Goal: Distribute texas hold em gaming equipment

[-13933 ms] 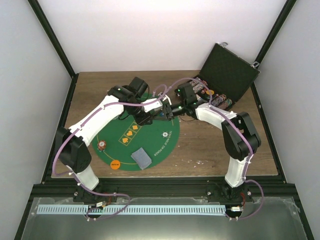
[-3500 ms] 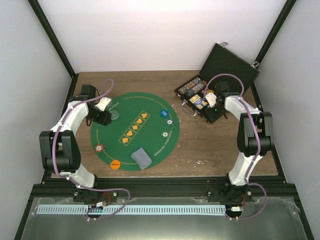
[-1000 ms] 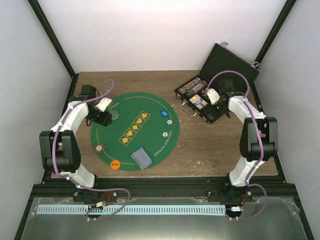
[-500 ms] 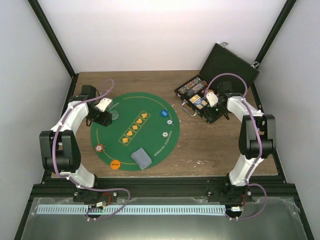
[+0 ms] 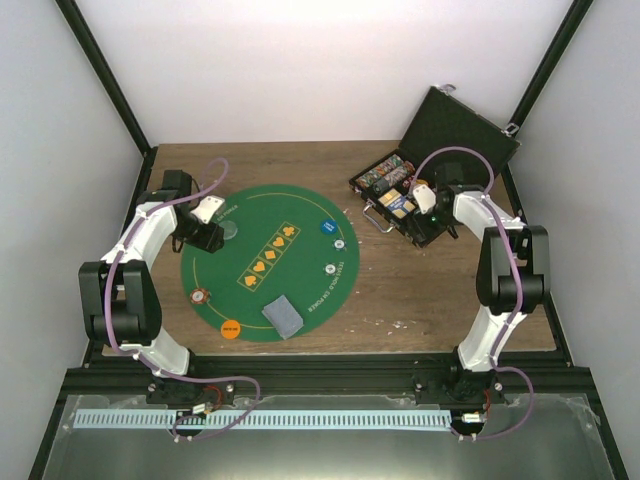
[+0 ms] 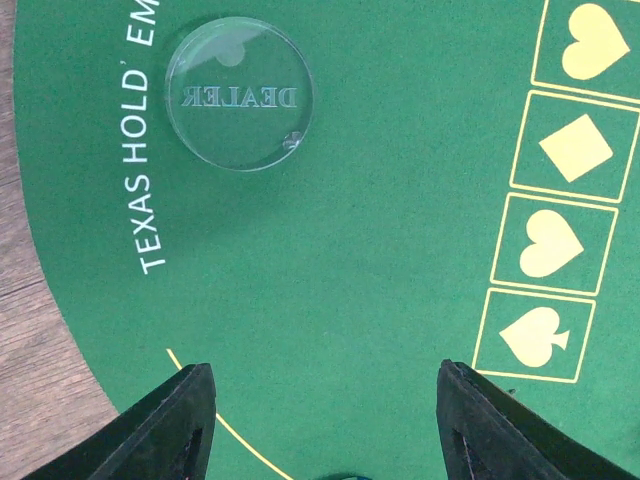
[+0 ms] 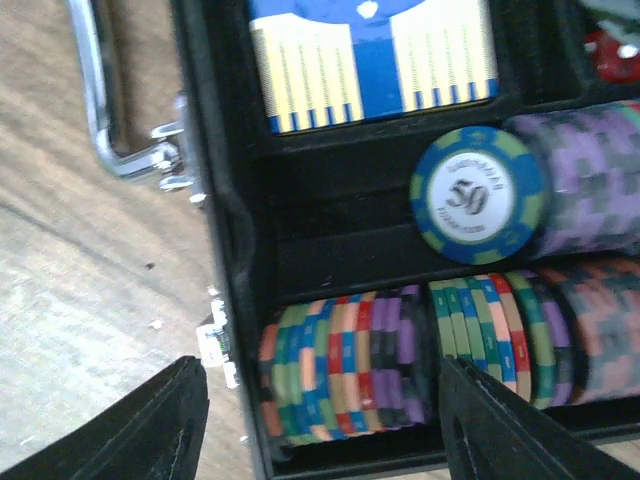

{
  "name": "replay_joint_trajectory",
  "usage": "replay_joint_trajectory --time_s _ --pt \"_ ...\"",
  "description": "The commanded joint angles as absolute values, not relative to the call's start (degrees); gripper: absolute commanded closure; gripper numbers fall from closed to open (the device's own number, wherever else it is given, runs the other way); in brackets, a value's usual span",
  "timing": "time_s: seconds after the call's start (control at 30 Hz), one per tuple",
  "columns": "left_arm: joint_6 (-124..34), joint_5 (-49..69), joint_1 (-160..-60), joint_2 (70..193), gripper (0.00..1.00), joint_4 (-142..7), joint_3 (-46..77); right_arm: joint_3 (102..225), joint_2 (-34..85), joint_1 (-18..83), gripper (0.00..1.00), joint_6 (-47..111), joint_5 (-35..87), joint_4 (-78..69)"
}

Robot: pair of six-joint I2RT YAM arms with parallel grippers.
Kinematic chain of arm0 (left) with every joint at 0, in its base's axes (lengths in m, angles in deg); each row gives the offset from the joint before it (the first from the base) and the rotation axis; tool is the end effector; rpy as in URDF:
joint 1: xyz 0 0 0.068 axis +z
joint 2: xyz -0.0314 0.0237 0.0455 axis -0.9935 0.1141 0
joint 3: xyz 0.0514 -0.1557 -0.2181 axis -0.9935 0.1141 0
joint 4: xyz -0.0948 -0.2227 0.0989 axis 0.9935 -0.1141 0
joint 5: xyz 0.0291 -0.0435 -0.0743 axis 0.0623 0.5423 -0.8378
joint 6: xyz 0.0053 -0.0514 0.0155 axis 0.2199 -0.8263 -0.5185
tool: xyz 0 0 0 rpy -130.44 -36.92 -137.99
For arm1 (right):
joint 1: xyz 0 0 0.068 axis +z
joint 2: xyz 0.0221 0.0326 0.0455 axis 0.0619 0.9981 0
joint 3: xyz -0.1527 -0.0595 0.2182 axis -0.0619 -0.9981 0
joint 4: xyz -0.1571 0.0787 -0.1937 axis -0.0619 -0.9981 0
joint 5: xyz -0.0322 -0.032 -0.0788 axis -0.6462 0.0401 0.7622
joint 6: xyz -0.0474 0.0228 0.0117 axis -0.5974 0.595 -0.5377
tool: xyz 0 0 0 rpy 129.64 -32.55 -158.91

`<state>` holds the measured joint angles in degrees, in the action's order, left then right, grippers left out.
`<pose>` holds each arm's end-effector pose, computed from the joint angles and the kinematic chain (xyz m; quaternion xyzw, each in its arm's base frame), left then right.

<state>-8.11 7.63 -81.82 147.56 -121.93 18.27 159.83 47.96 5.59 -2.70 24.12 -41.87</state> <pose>0.3066 0.0021 0.2332 0.2182 0.9625 -0.0574 0.1507 0.3600 0.0188 0.1899 -0.2664 0.9440 0.0422 0.1901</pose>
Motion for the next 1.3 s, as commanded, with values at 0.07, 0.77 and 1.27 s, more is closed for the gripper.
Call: replay_joint_trajectory --time_s 0.07,0.77,1.27 --pt "-7.6 7.9 -81.3 147.6 0.38 -122.0 18.7 161.9 52.0 3.4 0.34 -1.3 28.5 -42.2" --pt "-7.5 7.9 -81.2 147.6 0.38 -121.7 19.1 159.7 50.1 6.2 0.40 -2.1 26.2 -43.2" --pt "-7.4 7.7 -81.1 147.3 0.38 -121.7 19.4 159.8 51.0 7.4 0.40 -2.8 27.0 -43.9"
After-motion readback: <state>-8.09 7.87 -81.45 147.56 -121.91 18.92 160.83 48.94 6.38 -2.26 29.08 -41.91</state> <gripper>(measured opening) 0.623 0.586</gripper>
